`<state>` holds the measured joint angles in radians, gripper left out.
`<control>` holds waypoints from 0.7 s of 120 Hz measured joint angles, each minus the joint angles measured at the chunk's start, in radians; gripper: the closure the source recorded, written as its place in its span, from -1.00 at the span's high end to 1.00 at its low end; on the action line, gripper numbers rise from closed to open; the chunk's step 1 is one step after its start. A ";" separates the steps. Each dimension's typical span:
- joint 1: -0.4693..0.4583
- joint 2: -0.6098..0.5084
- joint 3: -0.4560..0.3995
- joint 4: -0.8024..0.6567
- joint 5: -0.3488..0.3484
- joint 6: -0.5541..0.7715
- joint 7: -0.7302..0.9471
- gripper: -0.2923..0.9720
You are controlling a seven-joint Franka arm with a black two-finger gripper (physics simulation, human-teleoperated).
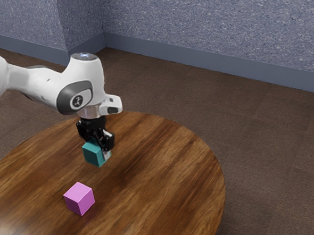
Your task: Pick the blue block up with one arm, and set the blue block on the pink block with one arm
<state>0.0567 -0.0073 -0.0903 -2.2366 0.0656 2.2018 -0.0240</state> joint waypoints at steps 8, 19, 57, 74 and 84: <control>-0.010 -0.059 0.002 -0.054 -0.003 -0.001 -0.002 0.04; -0.016 -0.120 0.002 -0.117 -0.013 -0.002 -0.004 0.04; -0.024 -0.190 0.001 -0.249 -0.037 0.000 -0.010 0.03; -0.025 -0.202 0.001 -0.289 -0.052 0.000 -0.012 0.03; -0.028 -0.204 0.000 -0.300 -0.056 0.001 -0.013 0.03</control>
<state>0.0282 -0.2113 -0.0898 -2.5362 0.0093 2.2026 -0.0370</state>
